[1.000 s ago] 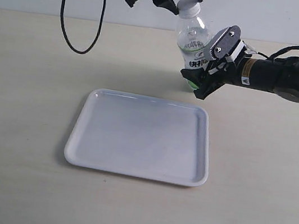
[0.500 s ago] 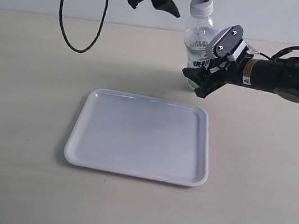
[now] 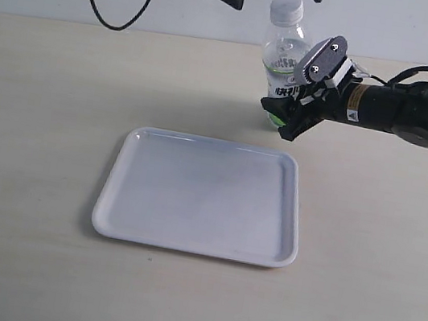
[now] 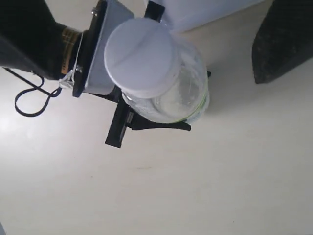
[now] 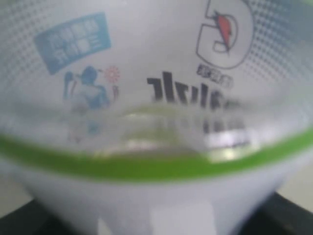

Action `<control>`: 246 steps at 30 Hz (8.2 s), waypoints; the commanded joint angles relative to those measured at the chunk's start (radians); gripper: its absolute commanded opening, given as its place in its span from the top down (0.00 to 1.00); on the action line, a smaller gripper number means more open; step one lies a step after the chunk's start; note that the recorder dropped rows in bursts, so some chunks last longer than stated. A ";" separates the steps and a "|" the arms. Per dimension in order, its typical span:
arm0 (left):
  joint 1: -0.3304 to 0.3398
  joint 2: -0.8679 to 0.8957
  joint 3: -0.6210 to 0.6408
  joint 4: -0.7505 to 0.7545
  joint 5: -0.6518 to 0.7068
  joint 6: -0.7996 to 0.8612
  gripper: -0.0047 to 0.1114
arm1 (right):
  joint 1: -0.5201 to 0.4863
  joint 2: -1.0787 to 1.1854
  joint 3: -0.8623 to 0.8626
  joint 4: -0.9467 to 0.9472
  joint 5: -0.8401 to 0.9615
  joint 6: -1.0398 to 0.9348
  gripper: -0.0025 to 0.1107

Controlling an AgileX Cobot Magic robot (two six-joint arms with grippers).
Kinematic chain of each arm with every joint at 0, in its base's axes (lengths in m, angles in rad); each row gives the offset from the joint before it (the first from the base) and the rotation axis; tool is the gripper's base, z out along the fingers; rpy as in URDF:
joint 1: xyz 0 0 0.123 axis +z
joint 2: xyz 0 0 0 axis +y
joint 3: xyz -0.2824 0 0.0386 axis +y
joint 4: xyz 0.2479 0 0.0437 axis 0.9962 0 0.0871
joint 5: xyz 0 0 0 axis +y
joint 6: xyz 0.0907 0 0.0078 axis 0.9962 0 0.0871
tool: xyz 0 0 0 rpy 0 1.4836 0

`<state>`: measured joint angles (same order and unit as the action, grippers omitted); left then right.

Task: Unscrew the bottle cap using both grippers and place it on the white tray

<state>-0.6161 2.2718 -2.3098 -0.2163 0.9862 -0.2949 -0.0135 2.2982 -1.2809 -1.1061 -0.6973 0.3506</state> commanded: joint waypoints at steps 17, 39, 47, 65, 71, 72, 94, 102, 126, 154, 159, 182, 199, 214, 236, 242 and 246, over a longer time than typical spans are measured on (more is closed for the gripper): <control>-0.055 -0.010 -0.010 0.066 -0.086 0.460 0.32 | 0.001 0.007 0.007 -0.019 0.014 -0.008 0.98; -0.055 0.015 -0.007 0.099 -0.041 0.458 0.40 | 0.001 0.007 0.007 -0.019 0.014 -0.006 0.98; -0.055 0.011 -0.007 0.099 -0.021 0.458 0.43 | 0.001 0.007 0.007 -0.019 0.014 -0.006 0.98; -0.055 -0.008 -0.007 0.099 -0.019 0.458 0.44 | 0.001 0.007 0.007 -0.019 0.008 -0.006 0.98; -0.055 -0.008 -0.007 0.099 -0.019 0.458 0.44 | 0.001 0.007 0.007 -0.019 0.008 -0.006 0.98; -0.055 -0.008 -0.007 0.099 -0.019 0.458 0.44 | 0.001 0.007 0.007 -0.019 0.008 -0.006 0.98; -0.055 0.007 -0.007 0.101 -0.024 0.447 0.44 | 0.001 0.007 0.007 -0.019 0.008 -0.006 0.98; -0.055 0.008 -0.007 0.101 -0.032 0.445 0.44 | 0.001 0.007 0.007 -0.019 0.008 -0.006 0.98; -0.055 0.008 -0.007 0.101 0.002 0.317 0.96 | 0.001 0.007 0.007 -0.019 0.006 -0.004 0.98; -0.055 0.008 -0.007 0.161 0.021 -0.389 0.96 | 0.001 0.007 0.007 -0.019 -0.012 0.001 0.98; -0.055 0.008 -0.007 0.161 0.001 -0.391 0.95 | 0.001 0.007 0.007 -0.019 -0.012 0.001 0.98; -0.055 0.006 -0.007 0.161 -0.048 0.352 0.26 | 0.001 0.007 0.007 -0.019 -0.012 0.013 0.98; -0.048 0.006 -0.007 0.141 0.003 0.525 0.30 | 0.001 0.007 0.007 -0.019 -0.012 0.017 0.98; -0.002 0.008 -0.007 0.015 0.007 0.579 0.34 | 0.001 0.007 0.007 -0.019 -0.012 0.018 0.98; -0.002 0.008 -0.007 -0.003 0.024 0.572 0.58 | 0.001 0.007 0.007 -0.019 -0.014 0.018 0.98; -0.002 0.008 -0.007 -0.027 0.034 0.572 0.71 | 0.001 0.007 0.007 -0.019 -0.014 0.018 0.98; -0.002 0.008 -0.007 -0.034 0.036 0.552 0.96 | 0.001 0.007 0.007 -0.019 -0.014 0.018 0.98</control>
<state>-0.6212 2.2791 -2.3197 -0.2226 1.0075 0.2765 -0.0135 2.3000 -1.2809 -1.1160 -0.7107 0.3681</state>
